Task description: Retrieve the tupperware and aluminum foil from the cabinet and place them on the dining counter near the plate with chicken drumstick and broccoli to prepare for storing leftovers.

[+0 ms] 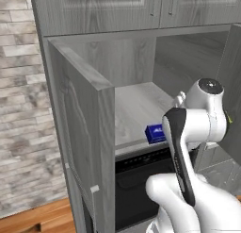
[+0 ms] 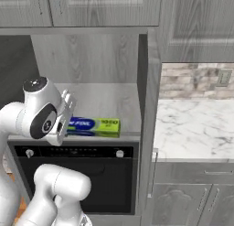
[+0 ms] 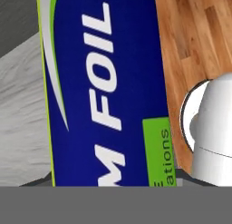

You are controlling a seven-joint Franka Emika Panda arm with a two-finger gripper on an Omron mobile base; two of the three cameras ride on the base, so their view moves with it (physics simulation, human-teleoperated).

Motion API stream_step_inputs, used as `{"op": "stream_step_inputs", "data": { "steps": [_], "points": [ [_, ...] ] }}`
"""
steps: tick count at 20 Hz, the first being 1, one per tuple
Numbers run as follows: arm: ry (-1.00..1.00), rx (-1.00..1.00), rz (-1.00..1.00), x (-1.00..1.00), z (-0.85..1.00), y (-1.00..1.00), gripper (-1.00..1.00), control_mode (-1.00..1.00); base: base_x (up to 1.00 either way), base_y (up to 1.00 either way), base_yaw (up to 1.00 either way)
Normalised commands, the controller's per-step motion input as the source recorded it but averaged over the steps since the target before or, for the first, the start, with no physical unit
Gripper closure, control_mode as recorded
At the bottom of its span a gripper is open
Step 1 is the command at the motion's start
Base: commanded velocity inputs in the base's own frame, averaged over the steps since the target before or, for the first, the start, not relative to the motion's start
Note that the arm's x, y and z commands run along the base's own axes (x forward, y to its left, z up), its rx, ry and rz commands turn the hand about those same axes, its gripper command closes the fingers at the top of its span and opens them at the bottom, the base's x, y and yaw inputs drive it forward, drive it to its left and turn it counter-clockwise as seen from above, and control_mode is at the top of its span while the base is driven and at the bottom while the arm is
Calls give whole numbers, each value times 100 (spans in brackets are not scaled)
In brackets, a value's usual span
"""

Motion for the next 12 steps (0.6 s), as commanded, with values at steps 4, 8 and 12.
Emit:
{"op": "stream_step_inputs", "data": {
  "steps": [4, 8, 12],
  "points": [
    [20, 0, 0, -60, 46, 15, 100, -100, 0, 0, 0],
    [0, 0, 0, 0, 0, 0, 100, 100, -97, 6, 0],
    [0, 0, 0, 0, 0, 0, 100, 100, -100, 0, -6]
  ]
}}
